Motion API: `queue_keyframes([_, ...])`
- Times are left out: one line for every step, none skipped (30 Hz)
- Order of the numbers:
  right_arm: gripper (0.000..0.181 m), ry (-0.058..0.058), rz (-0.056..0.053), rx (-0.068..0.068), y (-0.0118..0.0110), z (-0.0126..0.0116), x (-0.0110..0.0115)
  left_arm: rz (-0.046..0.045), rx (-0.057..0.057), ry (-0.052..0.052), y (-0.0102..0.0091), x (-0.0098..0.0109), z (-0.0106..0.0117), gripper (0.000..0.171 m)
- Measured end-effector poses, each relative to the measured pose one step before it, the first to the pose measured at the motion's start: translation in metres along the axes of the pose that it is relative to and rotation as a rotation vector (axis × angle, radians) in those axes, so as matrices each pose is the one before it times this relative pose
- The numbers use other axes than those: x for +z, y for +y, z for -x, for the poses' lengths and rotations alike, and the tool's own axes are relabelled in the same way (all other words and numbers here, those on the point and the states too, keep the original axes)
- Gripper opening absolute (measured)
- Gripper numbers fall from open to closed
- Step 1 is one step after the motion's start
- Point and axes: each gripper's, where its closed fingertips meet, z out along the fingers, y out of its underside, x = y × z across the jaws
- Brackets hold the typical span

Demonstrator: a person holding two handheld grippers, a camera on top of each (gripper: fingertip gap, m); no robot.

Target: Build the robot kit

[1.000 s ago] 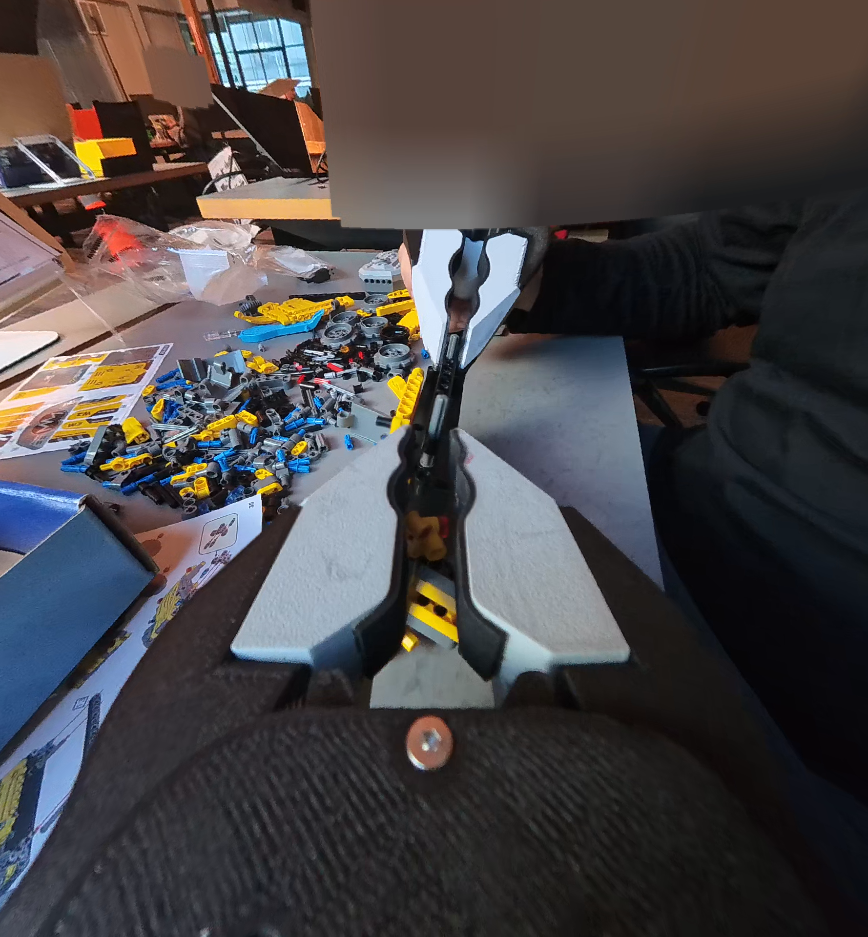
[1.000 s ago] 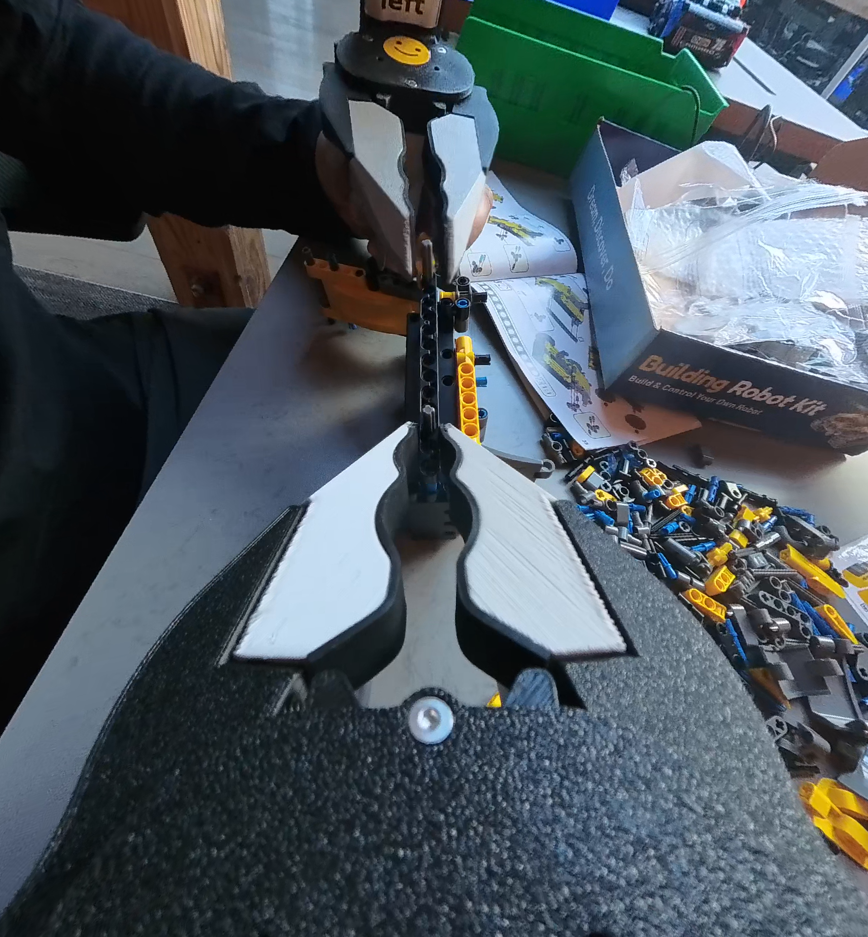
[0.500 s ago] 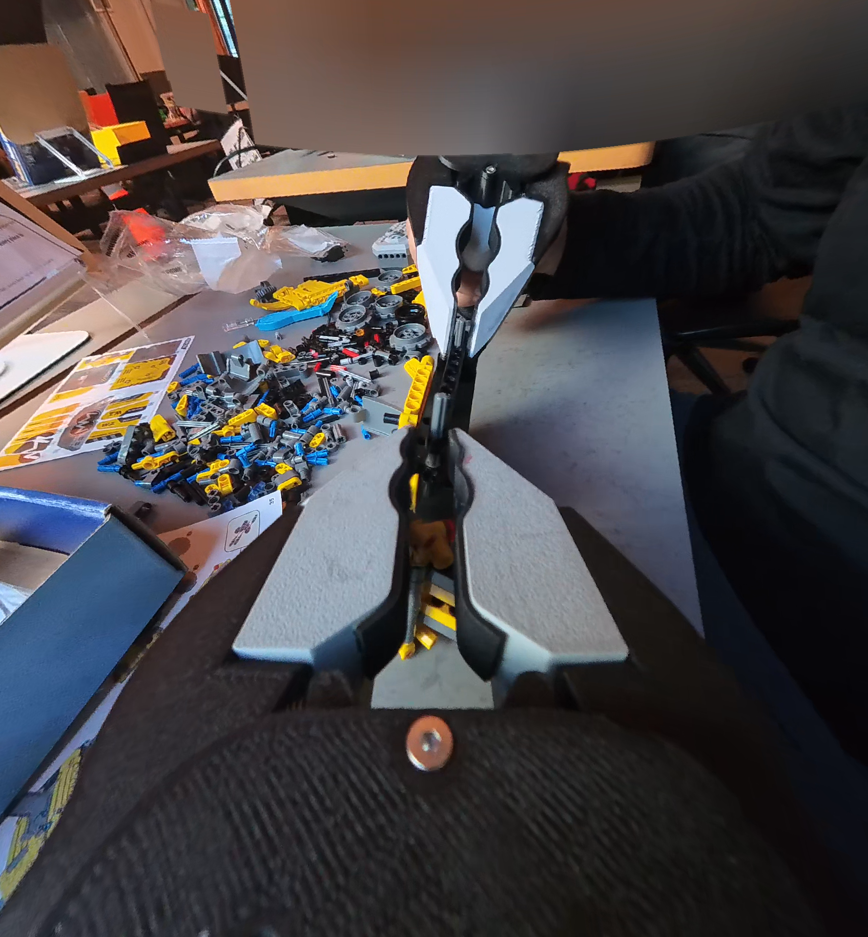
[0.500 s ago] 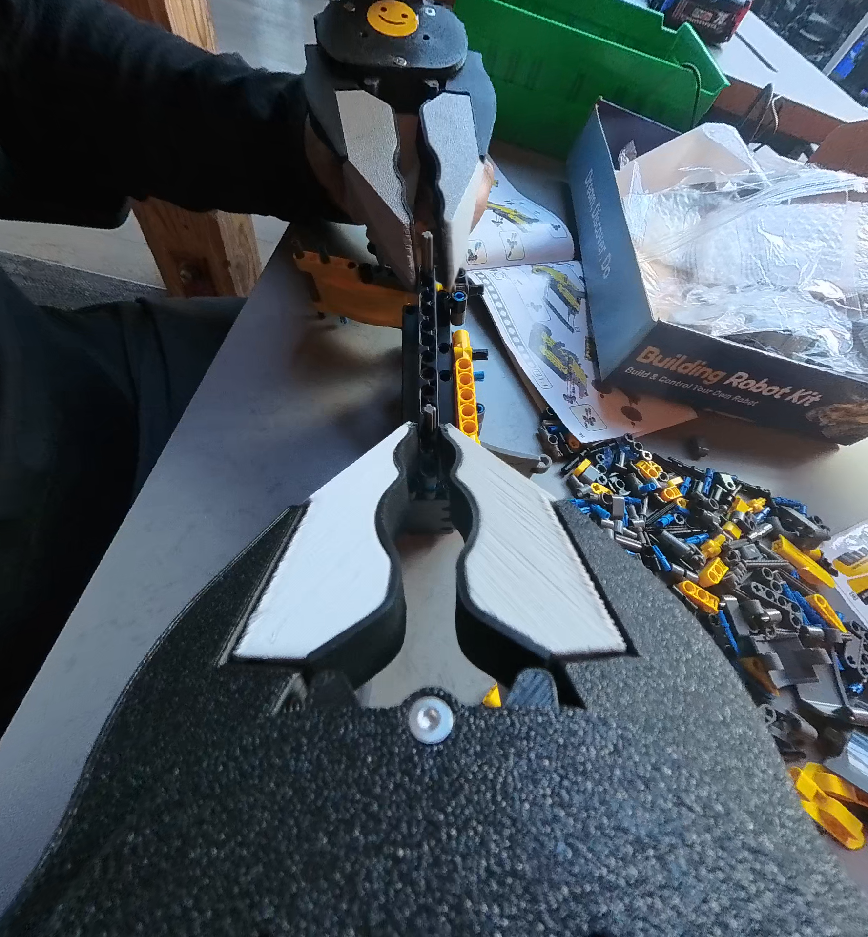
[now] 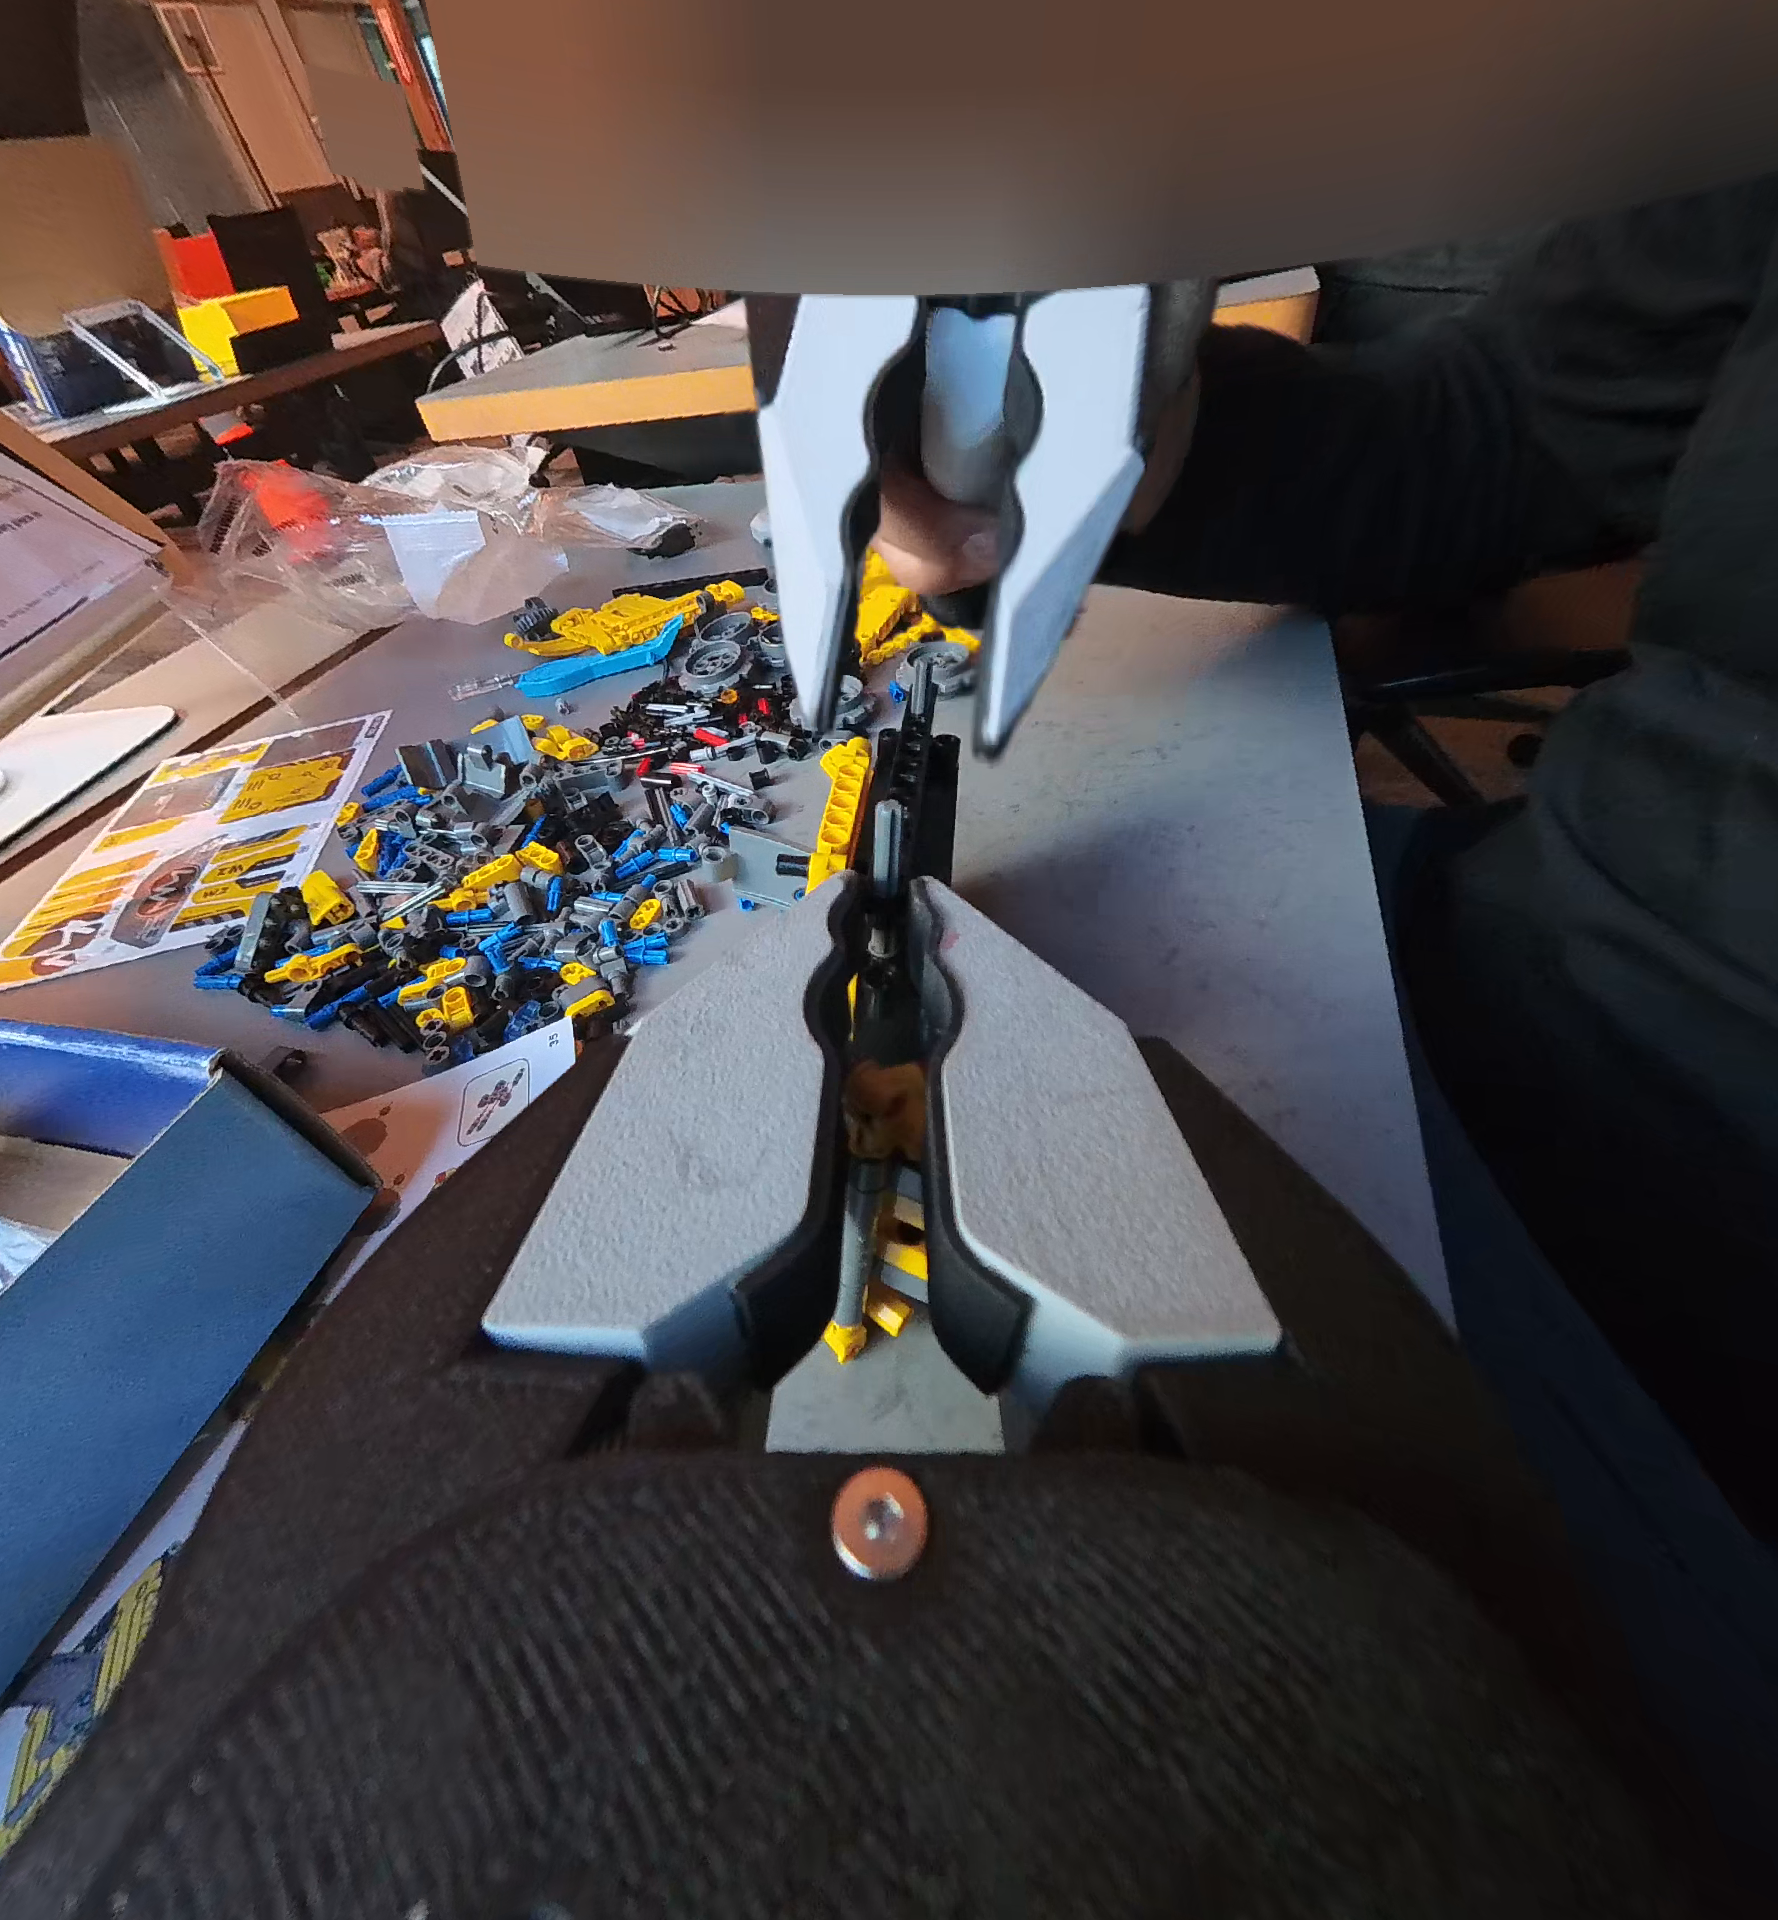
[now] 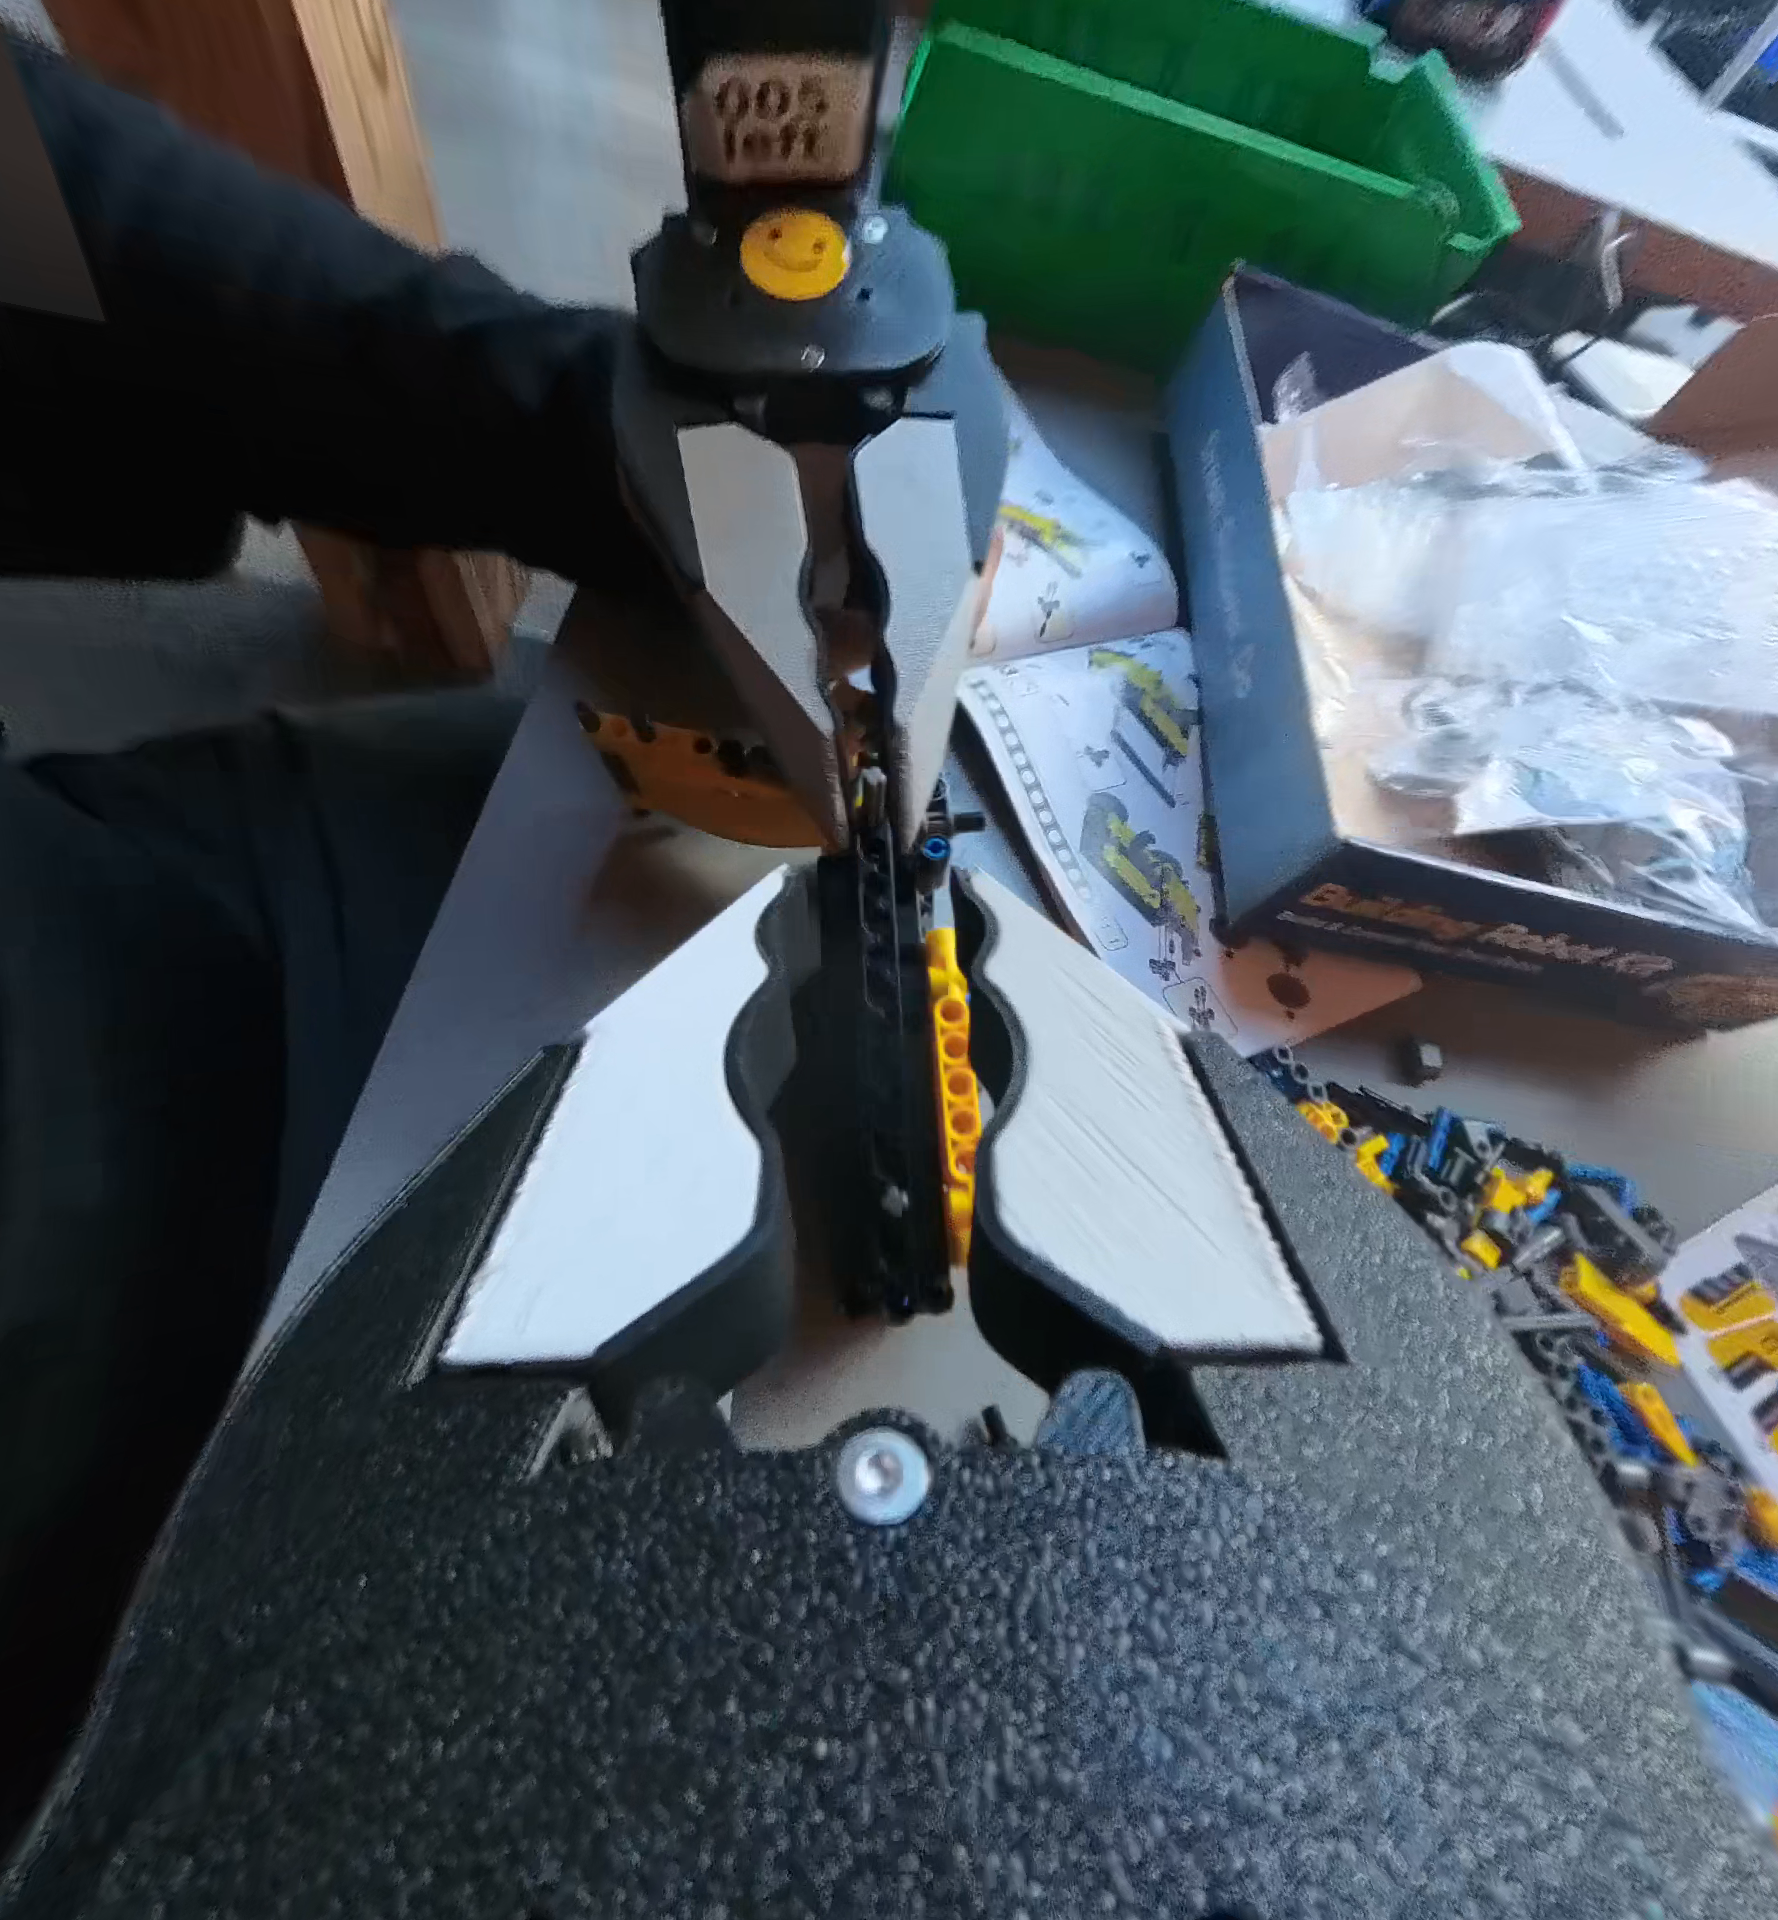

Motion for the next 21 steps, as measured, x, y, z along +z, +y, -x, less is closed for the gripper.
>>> queue_keyframes([0.029, 0.0072, 0.0394, -0.0314, 0.00176, 0.00001, 0.00701, -0.00028, 0.0003, -0.0013, -0.00005, 0.00000, 0.00007, 0.004])
queue_keyframes([0.025, 0.0171, 0.0357, -0.0235, 0.00240, -0.00211, 0.00575, 0.00069, 0.0014, -0.0009, 0.00003, 0.00005, -0.00007, 0.004])
queue_keyframes([0.020, 0.0088, 0.0295, -0.0157, 0.00238, -0.00132, 0.00461, 0.00073, 0.0023, -0.0004, 0.00005, -0.00004, -0.00014, 0.004])
queue_keyframes([0.017, -0.0075, 0.0169, -0.0098, 0.00130, 0.00102, 0.00331, 0.00017, 0.0017, -0.0013, -0.00003, 0.00000, -0.00006, 0.004])
queue_keyframes([0.014, -0.0138, 0.0085, -0.0033, 0.00088, 0.00192, 0.00238, -0.00089, 0.0008, -0.0003, -0.00001, -0.00007, -0.00004, 0.004])
queue_keyframes([0.010, -0.0116, 0.0045, -0.0034, 0.00091, 0.00185, 0.00144, -0.00163, -0.0003, -0.0010, -0.00005, -0.00012, 0.00027, 0.004])
queue_keyframes([0.009, -0.0015, -0.0017, -0.0059, 0.00033, 0.00078, 0.00078, -0.00181, -0.0007, -0.0003, 0.00000, -0.00003, 0.00006, 0.004])
queue_keyframes([0.009, 0.0032, -0.0050, -0.0043, -0.00012, 0.00006, -0.00008, -0.00247, 0.0002, 0.0012, 0.00014, -0.00023, -0.00022, 0.004])
queue_keyframes([0.009, 0.0030, -0.0035, -0.0010, 0.00013, 0.00003, -0.00060, -0.00260, 0.0020, 0.0011, 0.00001, -0.00019, -0.00014, 0.004])
queue_keyframes([0.009, 0.0039, -0.0051, -0.0001, -0.00009, -0.00040, -0.00132, -0.00211, 0.0022, -0.0015, -0.00003, -0.00024, 0.00025, 0.004])
queue_keyframes([0.009, -0.0003, -0.0140, 0.0025, -0.00138, -0.00003, -0.00200, -0.00198, -0.0001, -0.0002, 0.00005, -0.00027, 0.00026, 0.004])
queue_keyframes([0.009, -0.0055, -0.0213, 0.0075, -0.00261, 0.00054, -0.00209, -0.00167, -0.0038, 0.0029, -0.00002, 0.00003, -0.00004, 0.004])
queue_keyframes([0.009, -0.0054, -0.0162, 0.0122, -0.00183, 0.00002, -0.00102, -0.00219, -0.0048, 0.0033, -0.00005, -0.00006, -0.00001, 0.004])
queue_keyframes([0.009, -0.0043, -0.0025, 0.0107, 0.00021, -0.00042, 0.00022, -0.00261, -0.0044, 0.0027, -0.00004, 0.00005, 0.00001, 0.004])
queue_keyframes([0.008, -0.0004, 0.0037, 0.0047, 0.00128, -0.00093, 0.00105, -0.00233, -0.0045, 0.0019, -0.00003, 0.00016, 0.00011, 0.004])
queue_keyframes([0.008, -0.0035, 0.0009, 0.0027, 0.00077, -0.00014, 0.00083, 0.00046, -0.0033, -0.0009, 0.00004, 0.00005, 0.00060, 0.004])
queue_keyframes([0.008, -0.0041, -0.0018, 0.0012, 0.00018, 0.00021, 0.00043, 0.00001, 0.0002, 0.0007, 0.00009, 0.00010, -0.00004, 0.004])
queue_keyframes([0.008, -0.0027, -0.0027, -0.0017, 0.00002, 0.00011, 0.00004, 0.00027, 0.0020, -0.0005, 0.00001, -0.00006, -0.00007, 0.004])
queue_keyframes([0.008, -0.0015, -0.0026, -0.0022, 0.00003, 0.00011, -0.00005, 0.00153, 0.0007, -0.0035, 0.00002, 0.00001, 0.00004, 0.004])
queue_keyframes([0.008, -0.0012, -0.0021, 0.0007, 0.00001, -0.00003, 0.00001, 0.00486, -0.0029, -0.0039, 0.00023, -0.00032, 0.00010, 0.005])
queue_keyframes([0.008, -0.0014, -0.0008, 0.0030, 0.00011, -0.00007, -0.00005, 0.01174, -0.0032, -0.0031, 0.00079, -0.00074, 0.00013, 0.004])
